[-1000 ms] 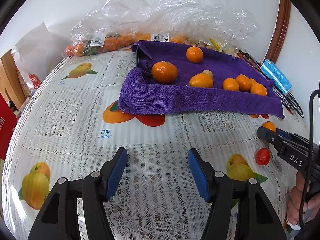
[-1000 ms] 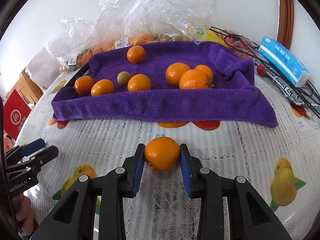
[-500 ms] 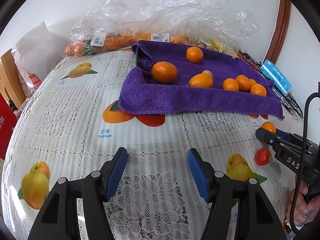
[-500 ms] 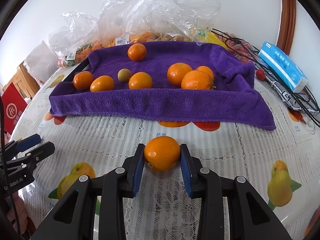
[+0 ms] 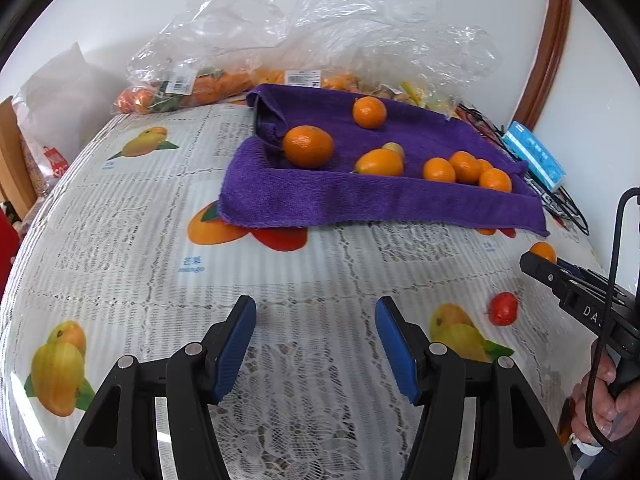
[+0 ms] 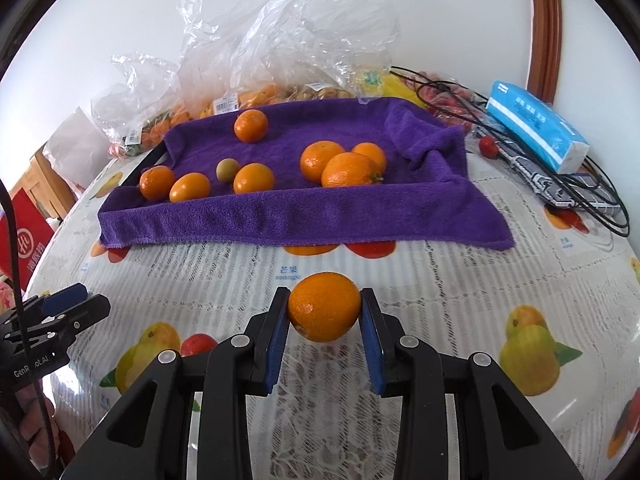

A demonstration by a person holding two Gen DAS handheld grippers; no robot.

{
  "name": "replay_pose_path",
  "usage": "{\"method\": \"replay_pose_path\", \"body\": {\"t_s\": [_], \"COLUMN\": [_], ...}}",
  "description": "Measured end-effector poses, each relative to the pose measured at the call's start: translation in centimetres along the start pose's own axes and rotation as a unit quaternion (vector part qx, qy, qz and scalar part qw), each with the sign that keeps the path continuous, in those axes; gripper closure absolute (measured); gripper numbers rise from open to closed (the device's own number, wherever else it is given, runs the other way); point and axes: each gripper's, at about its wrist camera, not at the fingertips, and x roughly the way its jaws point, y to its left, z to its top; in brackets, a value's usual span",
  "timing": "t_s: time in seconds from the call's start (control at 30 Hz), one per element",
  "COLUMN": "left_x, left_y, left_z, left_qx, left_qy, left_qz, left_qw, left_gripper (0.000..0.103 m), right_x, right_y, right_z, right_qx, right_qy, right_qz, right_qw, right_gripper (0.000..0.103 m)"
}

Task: Organize fruits
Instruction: 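Close the left gripper on a small red fruit while the right gripper holds its orange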

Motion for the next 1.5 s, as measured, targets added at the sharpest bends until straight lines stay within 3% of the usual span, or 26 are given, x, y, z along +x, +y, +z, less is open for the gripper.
{"method": "replay_pose_path", "body": {"t_s": [0.33, 1.13, 1.3, 1.47, 1.5], "left_x": [0.0, 1.4, 2.0, 2.1, 2.1], "left_y": [-1.5, -9.8, -11.4, -12.3, -12.3], "left_z": [-0.6, -1.0, -0.9, -1.1, -1.1], "left_qx": [0.01, 0.091, 0.101, 0.124, 0.126], "left_qy": [0.013, 0.036, 0.03, 0.028, 0.028], "left_qz": [-0.059, -0.12, -0.105, -0.079, -0.079], "left_qw": [0.9981, 0.988, 0.989, 0.9888, 0.9885], "left_gripper": [0.046, 0.046, 0.057, 0.08, 0.08], "right_x": [-1.5, -3.3, -3.6, -4.0, -4.0], "right_y": [-2.3, -5.5, -6.6, -6.6, -6.5], "right_z": [-0.7, -2.0, -2.7, -3.1, -3.2], "right_qx": [0.016, 0.017, 0.032, 0.033, 0.032], "right_qy": [-0.005, -0.027, -0.03, -0.036, -0.037], "right_qz": [-0.015, -0.037, -0.029, -0.034, -0.035], "right_qw": [1.0, 0.999, 0.999, 0.998, 0.998], "right_gripper": [0.069, 0.069, 0.069, 0.069, 0.069]}}
